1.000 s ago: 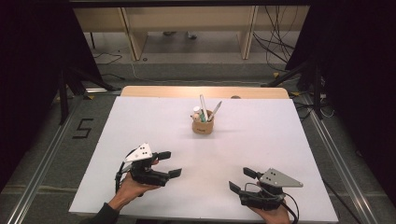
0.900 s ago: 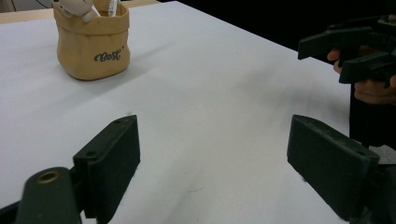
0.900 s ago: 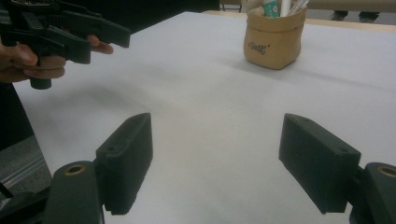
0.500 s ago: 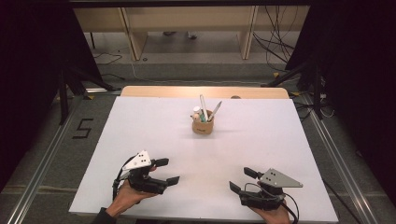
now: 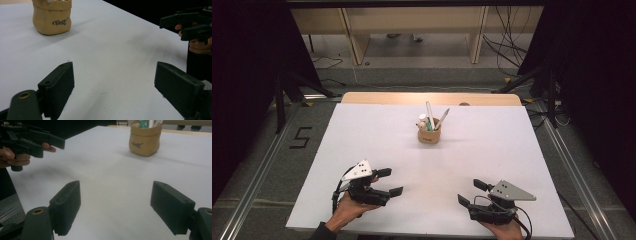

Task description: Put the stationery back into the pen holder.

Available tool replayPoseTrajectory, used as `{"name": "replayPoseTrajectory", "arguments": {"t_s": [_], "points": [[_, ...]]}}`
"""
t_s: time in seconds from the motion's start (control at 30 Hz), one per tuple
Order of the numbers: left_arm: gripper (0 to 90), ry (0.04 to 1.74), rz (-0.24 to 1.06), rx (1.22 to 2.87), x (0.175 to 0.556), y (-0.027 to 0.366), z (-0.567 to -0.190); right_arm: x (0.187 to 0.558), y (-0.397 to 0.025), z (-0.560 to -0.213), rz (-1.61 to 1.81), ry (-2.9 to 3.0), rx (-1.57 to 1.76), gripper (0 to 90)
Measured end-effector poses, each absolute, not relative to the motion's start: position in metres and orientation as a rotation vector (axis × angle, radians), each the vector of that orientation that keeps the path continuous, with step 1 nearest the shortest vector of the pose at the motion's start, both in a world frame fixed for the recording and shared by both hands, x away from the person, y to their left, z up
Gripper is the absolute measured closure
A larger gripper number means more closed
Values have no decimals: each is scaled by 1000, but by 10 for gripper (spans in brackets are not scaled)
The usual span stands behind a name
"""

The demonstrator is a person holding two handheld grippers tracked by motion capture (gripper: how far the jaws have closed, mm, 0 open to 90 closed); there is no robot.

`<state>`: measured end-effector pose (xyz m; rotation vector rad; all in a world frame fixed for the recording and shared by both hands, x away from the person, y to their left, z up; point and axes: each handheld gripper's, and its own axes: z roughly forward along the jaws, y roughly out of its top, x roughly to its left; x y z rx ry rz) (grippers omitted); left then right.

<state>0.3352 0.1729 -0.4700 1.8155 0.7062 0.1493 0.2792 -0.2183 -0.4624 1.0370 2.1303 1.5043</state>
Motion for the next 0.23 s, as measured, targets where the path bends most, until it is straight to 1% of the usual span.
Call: {"name": "replayPoseTrajectory", "arguments": {"t_s": [0.23], "points": [[158,709,148,1814,335,173,-470,279,-219,-462,1503,2130,1035,247]]}}
